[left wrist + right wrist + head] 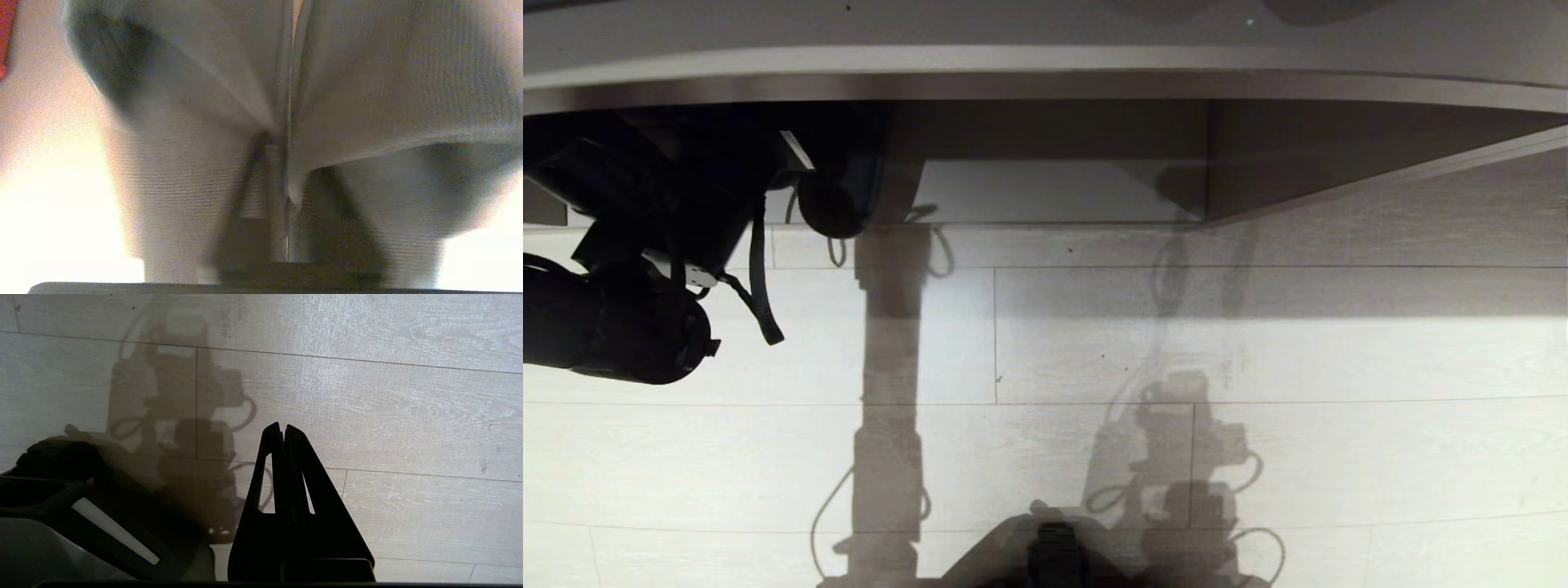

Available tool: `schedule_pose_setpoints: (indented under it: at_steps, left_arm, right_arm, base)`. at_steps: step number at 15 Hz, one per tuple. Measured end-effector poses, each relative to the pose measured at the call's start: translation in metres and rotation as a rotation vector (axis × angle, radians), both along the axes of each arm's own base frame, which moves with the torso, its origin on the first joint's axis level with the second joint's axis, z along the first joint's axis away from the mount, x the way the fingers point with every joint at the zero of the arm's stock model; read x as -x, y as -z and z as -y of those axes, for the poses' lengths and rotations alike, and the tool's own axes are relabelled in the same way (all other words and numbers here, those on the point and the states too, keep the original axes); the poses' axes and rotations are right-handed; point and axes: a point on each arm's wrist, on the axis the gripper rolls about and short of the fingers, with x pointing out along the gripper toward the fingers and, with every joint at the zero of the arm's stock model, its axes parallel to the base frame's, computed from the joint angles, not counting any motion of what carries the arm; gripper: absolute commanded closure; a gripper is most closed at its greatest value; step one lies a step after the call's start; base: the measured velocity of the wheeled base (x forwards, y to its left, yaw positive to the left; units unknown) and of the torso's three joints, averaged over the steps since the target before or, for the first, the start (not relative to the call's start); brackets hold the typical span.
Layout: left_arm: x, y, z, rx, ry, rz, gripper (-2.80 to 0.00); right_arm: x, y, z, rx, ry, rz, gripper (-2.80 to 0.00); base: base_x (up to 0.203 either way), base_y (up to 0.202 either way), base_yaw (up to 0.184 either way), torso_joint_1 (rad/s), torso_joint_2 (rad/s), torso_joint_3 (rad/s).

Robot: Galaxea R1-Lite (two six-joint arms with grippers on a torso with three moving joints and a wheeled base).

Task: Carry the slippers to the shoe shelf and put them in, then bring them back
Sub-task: Place the slippers into the shoe cabinet

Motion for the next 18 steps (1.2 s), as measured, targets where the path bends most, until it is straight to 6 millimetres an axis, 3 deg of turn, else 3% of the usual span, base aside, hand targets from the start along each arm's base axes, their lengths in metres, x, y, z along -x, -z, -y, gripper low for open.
schedule_pose_setpoints:
  at_steps: [12, 18]
  left_arm:
    - [-0.001, 0.003, 0.003, -0.005, 0.011, -0.008, -2.8]
    - [0.005, 0.013, 0.004, -0.017, 0.022, -0.053, -2.8]
  right_arm:
    - [0.0, 0.0, 0.0, 0.0, 0.0, 0.0, 0.0]
    - [0.0, 0.0, 0.0, 0.0, 0.0, 0.0, 0.0]
  base:
    - [0.0, 0.0, 0.0, 0.0, 0.0, 0.0]
    - [0.0, 0.0, 0.0, 0.0, 0.0, 0.0]
